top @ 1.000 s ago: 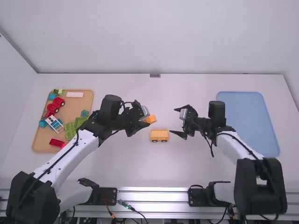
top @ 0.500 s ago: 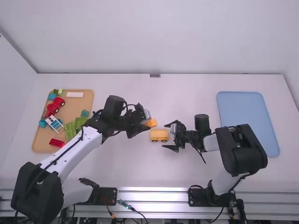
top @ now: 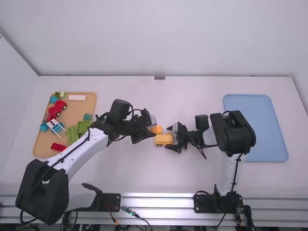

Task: Assemble lego blocks to make yellow taxi

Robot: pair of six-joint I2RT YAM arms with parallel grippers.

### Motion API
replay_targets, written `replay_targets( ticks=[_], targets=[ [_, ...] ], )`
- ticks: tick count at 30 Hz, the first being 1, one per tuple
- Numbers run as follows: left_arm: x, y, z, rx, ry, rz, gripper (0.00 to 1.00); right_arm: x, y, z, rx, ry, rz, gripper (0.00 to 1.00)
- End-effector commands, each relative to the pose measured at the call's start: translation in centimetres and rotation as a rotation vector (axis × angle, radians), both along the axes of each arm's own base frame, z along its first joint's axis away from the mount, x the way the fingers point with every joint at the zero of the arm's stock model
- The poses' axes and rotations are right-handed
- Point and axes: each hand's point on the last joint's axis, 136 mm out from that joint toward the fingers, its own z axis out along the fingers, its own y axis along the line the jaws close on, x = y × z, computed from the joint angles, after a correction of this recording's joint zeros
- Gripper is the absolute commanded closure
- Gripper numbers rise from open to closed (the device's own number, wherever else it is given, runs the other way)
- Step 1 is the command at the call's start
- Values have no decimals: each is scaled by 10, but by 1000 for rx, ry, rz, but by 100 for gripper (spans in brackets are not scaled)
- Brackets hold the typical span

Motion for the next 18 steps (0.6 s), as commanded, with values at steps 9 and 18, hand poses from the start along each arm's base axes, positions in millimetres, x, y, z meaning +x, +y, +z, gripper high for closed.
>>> replay_targets(
  ticks=[9,18],
  targets=[
    [-6,-1,-3,-8,14,-27,98,-8,2,-12,39,3,27,1],
    [-7,-1,-13,6,29,-36,98,-7,-7,-12,5,-51,-122,1]
  ],
)
